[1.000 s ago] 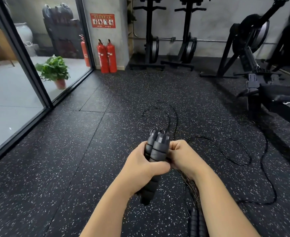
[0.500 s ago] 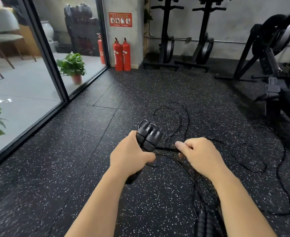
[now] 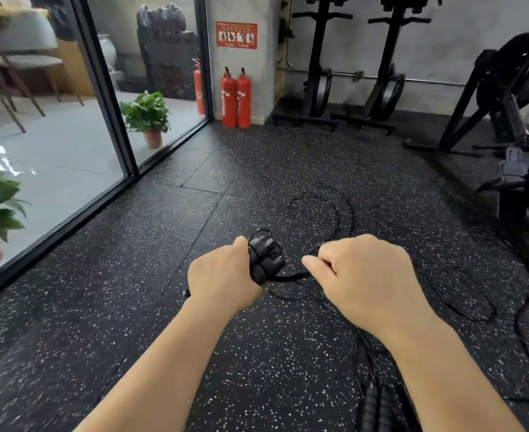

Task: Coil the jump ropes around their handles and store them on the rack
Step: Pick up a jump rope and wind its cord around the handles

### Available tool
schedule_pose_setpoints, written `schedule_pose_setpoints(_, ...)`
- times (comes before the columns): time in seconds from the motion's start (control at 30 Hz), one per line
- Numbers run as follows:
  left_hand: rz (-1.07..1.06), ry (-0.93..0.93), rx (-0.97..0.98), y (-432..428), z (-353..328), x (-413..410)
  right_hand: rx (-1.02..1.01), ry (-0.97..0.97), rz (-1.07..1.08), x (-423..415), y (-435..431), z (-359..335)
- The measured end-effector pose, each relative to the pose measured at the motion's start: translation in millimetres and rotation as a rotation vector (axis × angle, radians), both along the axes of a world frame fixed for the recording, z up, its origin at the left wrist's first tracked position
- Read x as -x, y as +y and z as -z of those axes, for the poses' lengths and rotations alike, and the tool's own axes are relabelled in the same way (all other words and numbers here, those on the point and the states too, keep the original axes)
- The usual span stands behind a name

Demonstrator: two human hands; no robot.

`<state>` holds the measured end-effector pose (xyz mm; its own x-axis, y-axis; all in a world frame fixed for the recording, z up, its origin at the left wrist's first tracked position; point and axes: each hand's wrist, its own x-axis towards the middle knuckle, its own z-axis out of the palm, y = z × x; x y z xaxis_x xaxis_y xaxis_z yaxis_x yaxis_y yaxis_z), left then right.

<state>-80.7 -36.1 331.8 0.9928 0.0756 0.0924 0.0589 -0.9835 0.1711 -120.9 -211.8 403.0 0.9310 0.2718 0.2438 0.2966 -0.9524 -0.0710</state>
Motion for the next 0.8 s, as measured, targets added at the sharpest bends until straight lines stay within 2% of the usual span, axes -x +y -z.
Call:
schedule_pose_setpoints(0.13, 0.228, -0.041, -0.202, -19.7, 6.2, 8.9, 0.013, -0.082, -0.037, -3.0, 6.0, -2.7)
schedule_pose_setpoints(0.27, 0.494, -0.126, -0.265, -28.5, 5.2, 13.7, -0.112, -0.022, -0.009, -22.1, -15.1, 9.9)
schedule_pose_setpoints(0.4, 0.695, -0.181, -0.207, -27.9, -3.7, 15.0, -0.357, 0.113, -0.057, -35.4, -36.3, 29.4)
schedule_pose_setpoints(0.5, 0.844, -0.316, -0.097, -26.9, -5.1, 15.9, -0.683, 0.285, -0.156, -40.1, -42.1, 38.7)
schedule_pose_setpoints(0.67, 0.801, -0.267, 0.124, -31.6, -11.5, 21.3, -1.202, 0.702, -0.242, -40.7, -48.2, 45.4)
schedule_pose_setpoints(0.73, 0.732, -0.224, 0.253, -37.4, -13.9, 25.1, -1.331, 0.776, -0.236, -43.2, -46.2, 50.9)
schedule_pose_setpoints(0.8, 0.617, -0.175, 0.358, -42.2, -16.8, 28.3, -1.446, 0.761, -0.196, -44.8, -38.9, 54.6)
